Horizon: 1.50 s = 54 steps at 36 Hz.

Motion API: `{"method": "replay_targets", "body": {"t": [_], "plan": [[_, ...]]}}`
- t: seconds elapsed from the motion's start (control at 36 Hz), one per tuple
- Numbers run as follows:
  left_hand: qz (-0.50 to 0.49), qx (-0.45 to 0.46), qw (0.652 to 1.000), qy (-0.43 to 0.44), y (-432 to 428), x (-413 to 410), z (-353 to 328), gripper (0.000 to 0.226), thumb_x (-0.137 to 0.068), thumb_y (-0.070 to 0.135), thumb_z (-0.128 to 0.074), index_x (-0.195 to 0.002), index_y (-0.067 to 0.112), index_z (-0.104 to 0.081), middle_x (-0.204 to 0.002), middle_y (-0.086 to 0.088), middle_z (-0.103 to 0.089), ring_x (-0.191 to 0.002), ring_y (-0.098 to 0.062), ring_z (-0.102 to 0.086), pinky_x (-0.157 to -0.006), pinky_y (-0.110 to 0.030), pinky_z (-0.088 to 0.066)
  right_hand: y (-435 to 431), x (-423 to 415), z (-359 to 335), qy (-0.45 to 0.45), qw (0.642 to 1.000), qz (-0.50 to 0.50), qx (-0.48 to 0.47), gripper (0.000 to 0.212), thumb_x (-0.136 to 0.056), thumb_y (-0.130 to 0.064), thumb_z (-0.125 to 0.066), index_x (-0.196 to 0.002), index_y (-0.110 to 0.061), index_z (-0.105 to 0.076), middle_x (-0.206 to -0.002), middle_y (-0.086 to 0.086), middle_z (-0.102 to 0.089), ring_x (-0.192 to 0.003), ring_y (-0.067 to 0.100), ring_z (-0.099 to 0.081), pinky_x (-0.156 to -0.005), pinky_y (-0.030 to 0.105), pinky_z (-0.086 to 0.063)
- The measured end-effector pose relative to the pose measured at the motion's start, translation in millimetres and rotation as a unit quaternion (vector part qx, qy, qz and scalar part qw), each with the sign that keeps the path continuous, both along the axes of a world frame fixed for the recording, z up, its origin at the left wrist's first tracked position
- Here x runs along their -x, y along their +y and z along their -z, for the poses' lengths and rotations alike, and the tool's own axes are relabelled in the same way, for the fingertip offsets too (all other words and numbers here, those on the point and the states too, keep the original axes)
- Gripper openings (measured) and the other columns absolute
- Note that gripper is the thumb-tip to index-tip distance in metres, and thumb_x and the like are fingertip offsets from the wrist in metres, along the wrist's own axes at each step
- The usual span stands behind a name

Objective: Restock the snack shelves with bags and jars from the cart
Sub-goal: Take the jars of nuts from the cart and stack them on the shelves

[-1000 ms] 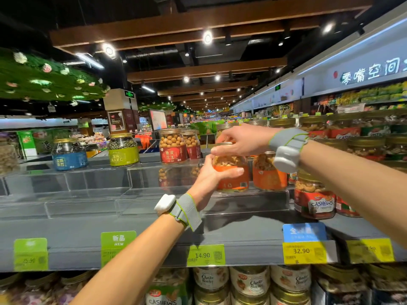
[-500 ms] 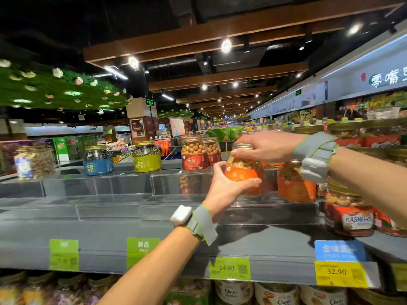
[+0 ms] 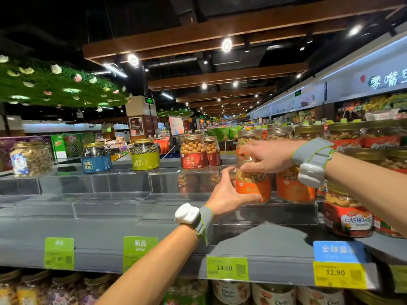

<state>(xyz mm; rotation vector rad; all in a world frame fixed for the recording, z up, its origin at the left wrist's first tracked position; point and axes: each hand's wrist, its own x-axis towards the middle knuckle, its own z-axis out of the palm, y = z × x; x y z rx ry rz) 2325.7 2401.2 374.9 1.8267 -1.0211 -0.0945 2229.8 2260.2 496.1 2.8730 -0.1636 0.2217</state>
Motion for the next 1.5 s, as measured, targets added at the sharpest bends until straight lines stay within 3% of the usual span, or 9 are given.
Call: {"method": "replay_targets", "body": {"t": [0.14,0.33,0.53,0.61,0.72,0.86,0.97,1.19,1.5], "plan": [[-0.021,-0.036,0.998,-0.040,-8,2,-2,0.107,-0.060,0.061,-0.086,-0.144,0.032,-0.026,-0.133,0.002,-0.059,-0.115,-0.016,-0.062,-0.103,-0.043,-0.051,-10,-2,5,-0.008,1.000,0.005,0.005,0.079,-0.089,-0.078,-0.033,-0.153,-0.035,-0.021,-0.162,0.007,-0.023,-0.142,0.029,-0.037,-0.114,0.049,-0.037],[-0.053,-0.099,0.989,-0.100,-15,5,-7,0.102,-0.065,0.071,-0.077,-0.144,0.027,-0.032,-0.137,0.000,-0.059,-0.120,-0.021,-0.060,-0.105,-0.046,-0.048,-16,6,0,-0.043,0.999,0.010,0.015,0.086,-0.082,-0.082,-0.040,-0.149,-0.028,-0.036,-0.146,0.005,-0.027,-0.117,0.025,-0.053,-0.102,0.038,-0.048],[-0.056,-0.110,0.985,-0.118,-15,7,-9,0.096,-0.072,0.067,-0.077,-0.146,0.026,-0.031,-0.138,0.003,-0.059,-0.123,-0.021,-0.059,-0.108,-0.046,-0.046,-27,21,-17,-0.092,0.994,-0.047,0.040,0.086,-0.080,-0.080,-0.011,-0.120,-0.023,-0.061,-0.111,0.002,-0.053,-0.101,0.021,-0.054,-0.093,0.043,-0.048],[-0.059,-0.118,0.984,-0.124,-15,5,-11,0.094,-0.072,0.065,-0.078,-0.145,0.025,-0.032,-0.137,0.003,-0.060,-0.120,-0.020,-0.061,-0.106,-0.044,-0.047,-42,26,-25,-0.115,0.990,-0.023,0.073,0.070,-0.091,-0.072,-0.017,-0.110,-0.021,-0.062,-0.102,0.000,-0.059,-0.092,0.019,-0.056,-0.085,0.040,-0.050],[-0.064,-0.123,0.982,-0.130,-15,3,-12,0.092,-0.071,0.067,-0.077,-0.141,0.026,-0.034,-0.134,0.006,-0.062,-0.116,-0.018,-0.062,-0.105,-0.042,-0.048,-54,31,-26,-0.067,0.993,0.033,0.091,0.054,-0.099,-0.064,-0.033,-0.112,-0.022,-0.063,-0.105,0.001,-0.067,-0.088,0.019,-0.058,-0.076,0.032,-0.045],[-0.058,-0.139,0.979,-0.135,-16,2,-14,0.090,-0.075,0.064,-0.076,-0.142,0.024,-0.032,-0.134,0.002,-0.061,-0.119,-0.022,-0.061,-0.105,-0.042,-0.048,-65,33,-10,-0.056,0.993,0.048,0.087,0.049,-0.098,-0.061,-0.040,-0.120,-0.022,-0.061,-0.110,0.003,-0.069,-0.096,0.023,-0.061,-0.082,0.034,-0.050],[-0.050,-0.142,0.979,-0.140,-17,5,-15,0.087,-0.078,0.062,-0.076,-0.143,0.023,-0.033,-0.136,0.001,-0.060,-0.121,-0.022,-0.060,-0.105,-0.040,-0.047,-68,34,-1,-0.094,0.990,0.048,0.096,0.049,-0.099,-0.060,-0.038,-0.123,-0.022,-0.058,-0.111,0.004,-0.066,-0.099,0.024,-0.059,-0.079,0.034,-0.047],[-0.050,-0.132,0.980,-0.142,-15,7,-13,0.089,-0.077,0.062,-0.076,-0.144,0.024,-0.033,-0.136,0.001,-0.060,-0.121,-0.022,-0.060,-0.106,-0.041,-0.047,-64,42,12,-0.114,0.986,0.066,0.103,0.054,-0.101,-0.059,-0.029,-0.133,-0.022,-0.052,-0.131,0.008,-0.055,-0.121,0.027,-0.045,-0.097,0.042,-0.043],[-0.043,-0.123,0.981,-0.143,-16,6,-13,0.088,-0.075,0.064,-0.077,-0.141,0.023,-0.037,-0.135,0.000,-0.061,-0.120,-0.023,-0.061,-0.105,-0.042,-0.049,-58,47,32,-0.184,0.974,0.079,0.108,0.055,-0.102,-0.052,-0.024,-0.135,-0.018,-0.052,-0.130,0.010,-0.059,-0.121,0.032,-0.045,-0.098,0.044,-0.043]]}}
